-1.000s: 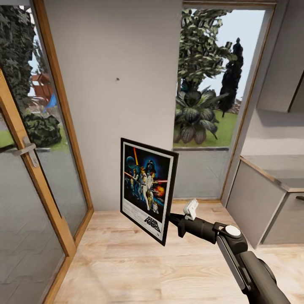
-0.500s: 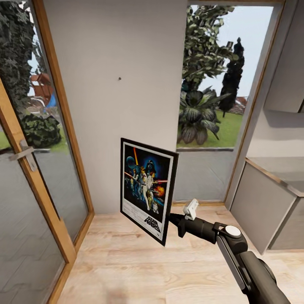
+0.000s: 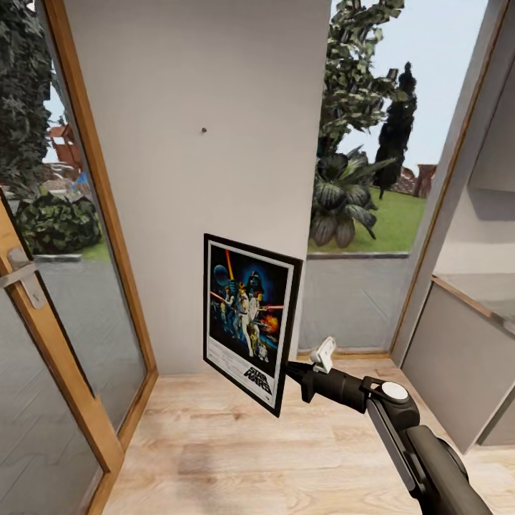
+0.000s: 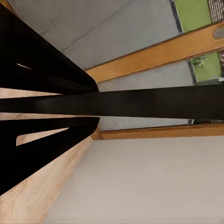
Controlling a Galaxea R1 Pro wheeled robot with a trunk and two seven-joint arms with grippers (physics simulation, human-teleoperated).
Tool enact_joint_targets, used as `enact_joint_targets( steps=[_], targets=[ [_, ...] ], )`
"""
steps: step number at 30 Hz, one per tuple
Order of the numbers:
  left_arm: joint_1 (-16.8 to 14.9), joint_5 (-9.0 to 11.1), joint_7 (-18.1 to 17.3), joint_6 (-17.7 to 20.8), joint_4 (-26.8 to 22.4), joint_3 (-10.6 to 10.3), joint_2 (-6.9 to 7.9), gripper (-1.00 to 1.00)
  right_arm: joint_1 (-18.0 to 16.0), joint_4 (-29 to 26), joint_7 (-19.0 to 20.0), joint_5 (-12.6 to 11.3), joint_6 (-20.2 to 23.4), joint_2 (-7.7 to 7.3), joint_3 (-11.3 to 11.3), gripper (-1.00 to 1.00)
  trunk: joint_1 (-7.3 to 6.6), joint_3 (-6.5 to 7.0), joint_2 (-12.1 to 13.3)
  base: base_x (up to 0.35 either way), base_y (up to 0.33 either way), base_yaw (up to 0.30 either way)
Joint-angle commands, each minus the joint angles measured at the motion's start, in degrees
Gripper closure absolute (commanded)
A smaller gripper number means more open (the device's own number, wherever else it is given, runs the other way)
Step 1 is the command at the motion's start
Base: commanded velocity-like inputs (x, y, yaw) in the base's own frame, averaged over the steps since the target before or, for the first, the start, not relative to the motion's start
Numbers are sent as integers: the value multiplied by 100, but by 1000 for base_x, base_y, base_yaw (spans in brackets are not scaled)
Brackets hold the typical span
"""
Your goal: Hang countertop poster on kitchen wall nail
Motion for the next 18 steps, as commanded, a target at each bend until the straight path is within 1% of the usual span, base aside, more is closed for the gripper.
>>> enact_joint_targets(
  steps=[1,3,5,7,9,10,11,12,14,16,17,18],
  targets=[
    [1,53,-39,7,-3,10,-1,-100,-5,-1,7,-77,67,-4,-6,100,5,-7,-9,33,9,0],
    [1,62,-46,7,-2,10,-4,-100,-5,-6,15,-77,80,-7,-19,100,5,-7,-9,10,3,0],
    [1,79,-49,-54,264,10,-9,-100,-213,-43,46,-76,150,-9,-23,100,5,-7,-9,1,0,0],
    [1,81,-45,-187,323,10,-9,-100,-376,-44,52,-75,280,-15,-24,100,5,-7,-9,0,0,0],
    [1,84,-43,-357,410,10,-9,-100,-569,-53,59,-71,527,-22,-24,100,5,-7,-9,0,0,0],
    [1,86,-43,-404,441,10,-9,-100,-701,-56,78,-70,611,-28,-24,100,5,-7,-9,0,0,0],
    [1,87,-42,-444,469,10,-13,-100,-935,-59,202,-64,708,-38,-24,100,5,-7,-9,0,0,0],
    [1,88,-42,-459,479,10,-13,-100,-1100,-60,342,-62,840,-62,-24,100,5,-7,-9,0,0,0],
    [1,89,-42,-475,490,10,-13,-100,-1452,-61,594,-60,1281,-136,-24,100,5,-7,-9,0,0,0],
    [1,89,-42,-479,493,10,-13,-100,-1612,-62,682,-60,1476,-169,-24,100,5,-7,-9,0,0,0],
    [1,89,-42,-481,494,10,-15,-100,-1775,-62,745,-61,1615,-192,-24,100,5,-7,-9,0,0,0],
    [1,89,-42,-482,495,10,-16,-100,-1862,-62,776,-64,1667,-200,-24,100,5,-7,-9,0,0,0]
  ],
)
